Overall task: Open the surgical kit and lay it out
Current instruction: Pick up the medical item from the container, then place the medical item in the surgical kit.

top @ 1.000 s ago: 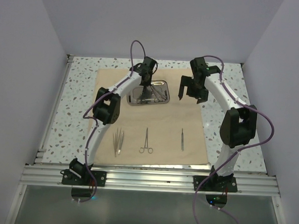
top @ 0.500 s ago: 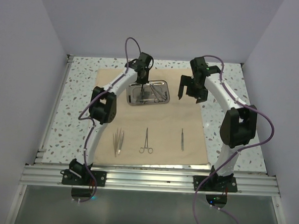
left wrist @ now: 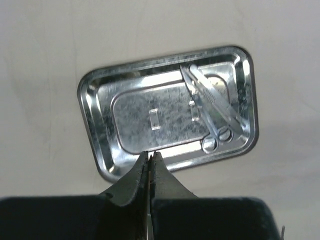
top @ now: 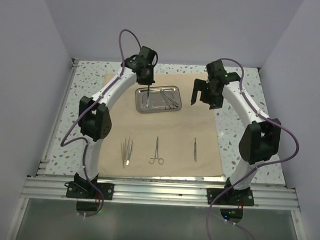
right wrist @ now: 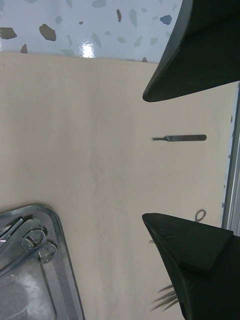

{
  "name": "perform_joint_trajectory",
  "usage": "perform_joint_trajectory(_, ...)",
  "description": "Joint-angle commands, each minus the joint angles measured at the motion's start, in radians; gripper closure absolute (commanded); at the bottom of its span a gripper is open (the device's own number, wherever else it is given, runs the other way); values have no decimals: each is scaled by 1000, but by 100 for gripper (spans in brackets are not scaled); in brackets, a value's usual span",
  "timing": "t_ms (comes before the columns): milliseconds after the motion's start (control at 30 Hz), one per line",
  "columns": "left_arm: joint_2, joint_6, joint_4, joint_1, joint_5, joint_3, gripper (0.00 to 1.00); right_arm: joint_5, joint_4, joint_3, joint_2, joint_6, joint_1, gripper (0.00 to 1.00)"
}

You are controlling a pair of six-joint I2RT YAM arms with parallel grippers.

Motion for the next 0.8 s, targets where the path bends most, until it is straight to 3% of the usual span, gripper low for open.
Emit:
perform_joint_trajectory(0,-166,-84,-44,-37,19,-159,100,-34,38,-28,-72,8,-5,4)
perform_joint_trajectory(300,-450,-287,83,-241,18,-646,100,-34,63,-131,-157,11,-5,4)
perform_joint_trajectory(667,-505,-401,139,-337,76,-878,99,-23,116,-294,-233,23,-6,3)
perform_joint_trajectory(700,-498,-401,122,-343,76,-866,86,-23,118,-301,-236,26,-5,3)
perform_joint_trajectory(767,-499,-393,105,-342,55,-838,72,-23,121,-304,-244,28,-6,3)
